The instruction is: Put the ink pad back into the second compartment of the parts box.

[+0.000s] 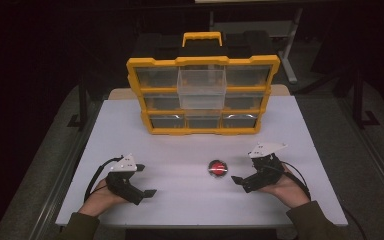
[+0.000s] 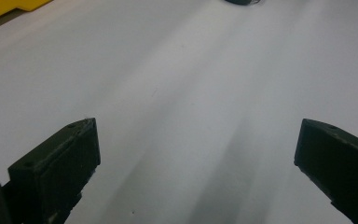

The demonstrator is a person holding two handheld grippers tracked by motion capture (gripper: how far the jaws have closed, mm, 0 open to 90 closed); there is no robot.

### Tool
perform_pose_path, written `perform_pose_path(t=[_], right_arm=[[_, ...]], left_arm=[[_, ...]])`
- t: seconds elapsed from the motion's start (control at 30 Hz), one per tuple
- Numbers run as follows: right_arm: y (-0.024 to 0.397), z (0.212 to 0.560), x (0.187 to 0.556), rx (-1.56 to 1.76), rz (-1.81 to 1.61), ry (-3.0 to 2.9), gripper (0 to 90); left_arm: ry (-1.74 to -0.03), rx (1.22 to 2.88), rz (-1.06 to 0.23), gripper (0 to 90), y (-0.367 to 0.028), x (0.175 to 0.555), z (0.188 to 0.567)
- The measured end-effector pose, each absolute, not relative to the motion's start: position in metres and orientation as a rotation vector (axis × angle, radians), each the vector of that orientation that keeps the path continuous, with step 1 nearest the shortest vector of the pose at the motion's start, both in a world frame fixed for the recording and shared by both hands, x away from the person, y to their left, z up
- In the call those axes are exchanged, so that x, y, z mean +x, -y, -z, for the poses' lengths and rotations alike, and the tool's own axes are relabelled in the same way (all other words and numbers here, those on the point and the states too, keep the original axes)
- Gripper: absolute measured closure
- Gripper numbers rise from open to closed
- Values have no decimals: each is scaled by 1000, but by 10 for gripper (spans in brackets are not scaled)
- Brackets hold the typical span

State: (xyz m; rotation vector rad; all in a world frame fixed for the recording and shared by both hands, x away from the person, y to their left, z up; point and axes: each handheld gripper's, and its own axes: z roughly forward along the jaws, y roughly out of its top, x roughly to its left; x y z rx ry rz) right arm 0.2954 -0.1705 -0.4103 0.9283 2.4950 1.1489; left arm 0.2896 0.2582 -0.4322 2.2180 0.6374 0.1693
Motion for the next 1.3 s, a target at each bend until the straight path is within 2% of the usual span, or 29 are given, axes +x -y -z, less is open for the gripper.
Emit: perform_pose_path(t=[1.3], right_arm=[[147, 397, 320, 874, -1163, -2527, 0]], left_arm=[[-636, 2199, -181, 0, -259, 288, 431]])
